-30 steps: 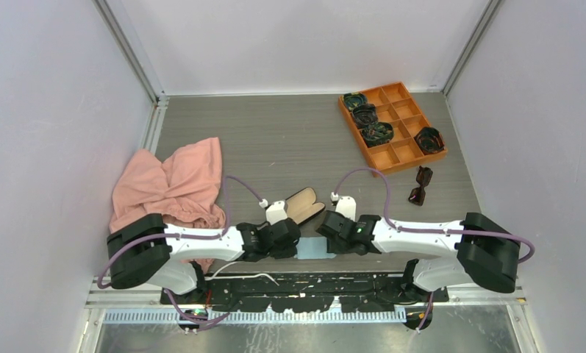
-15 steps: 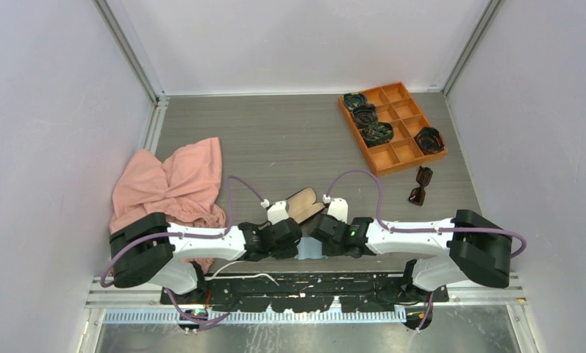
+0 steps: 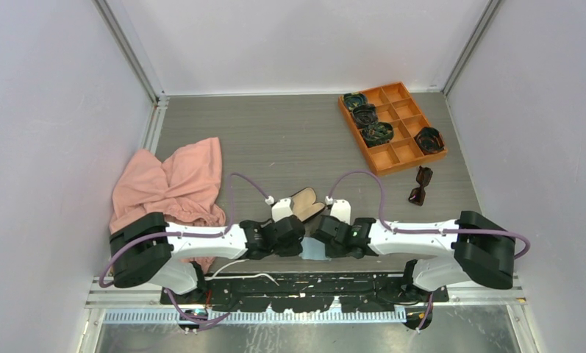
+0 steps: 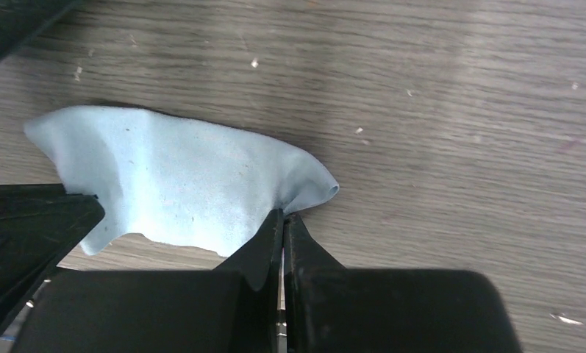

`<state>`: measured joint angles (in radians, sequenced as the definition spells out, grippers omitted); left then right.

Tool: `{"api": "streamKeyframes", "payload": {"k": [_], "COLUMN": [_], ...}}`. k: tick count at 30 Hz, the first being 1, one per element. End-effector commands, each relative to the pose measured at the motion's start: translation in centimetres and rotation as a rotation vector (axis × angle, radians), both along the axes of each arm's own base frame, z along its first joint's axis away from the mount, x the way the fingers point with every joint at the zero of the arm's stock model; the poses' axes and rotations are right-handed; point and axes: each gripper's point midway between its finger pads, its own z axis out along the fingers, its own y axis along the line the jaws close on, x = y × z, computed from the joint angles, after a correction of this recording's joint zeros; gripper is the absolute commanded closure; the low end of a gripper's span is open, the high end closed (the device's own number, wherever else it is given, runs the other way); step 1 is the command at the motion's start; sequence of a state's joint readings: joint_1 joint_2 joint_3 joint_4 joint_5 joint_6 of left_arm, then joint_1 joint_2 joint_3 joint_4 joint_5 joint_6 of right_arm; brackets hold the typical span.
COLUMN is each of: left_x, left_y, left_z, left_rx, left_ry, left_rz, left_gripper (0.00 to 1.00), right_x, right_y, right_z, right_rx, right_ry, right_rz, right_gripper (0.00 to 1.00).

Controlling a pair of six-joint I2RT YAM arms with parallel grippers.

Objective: Organize the sunglasses
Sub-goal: Pick up the glasses cleaning cloth from the center of the board.

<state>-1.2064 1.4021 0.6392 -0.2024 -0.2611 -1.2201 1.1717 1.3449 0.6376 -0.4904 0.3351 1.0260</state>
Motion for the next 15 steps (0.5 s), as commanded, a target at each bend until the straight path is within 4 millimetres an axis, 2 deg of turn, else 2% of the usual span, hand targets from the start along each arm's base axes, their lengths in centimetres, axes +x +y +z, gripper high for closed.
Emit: {"api": "streamKeyframes", "payload": {"k": [1,11,15], "left_x": [0.7,1.5,2.1], "left_y": [-2.2,-2.0,-0.5], "left_z": [3.2,8.0,8.3], "left_rx": [-0.06,-0.166,-0.139], "left_ry": [-0.059,-0.142,-0.181], "left_rz": [-0.037,-0.008,0.02], "left_gripper": [1.0,1.0,1.0], "right_x": [0.2,1.9,2.8], "right_y": [-0.7,0.1,1.0], "right_z": [1.7,6.7,8.2], "right_rx": [-0.03,0.03,0.055], "right_ry": [-0.028,-0.142,-0.184], "right_rz": [0.018,0.036,0.049], "right_gripper": [0.99,0.99,0.99]}}
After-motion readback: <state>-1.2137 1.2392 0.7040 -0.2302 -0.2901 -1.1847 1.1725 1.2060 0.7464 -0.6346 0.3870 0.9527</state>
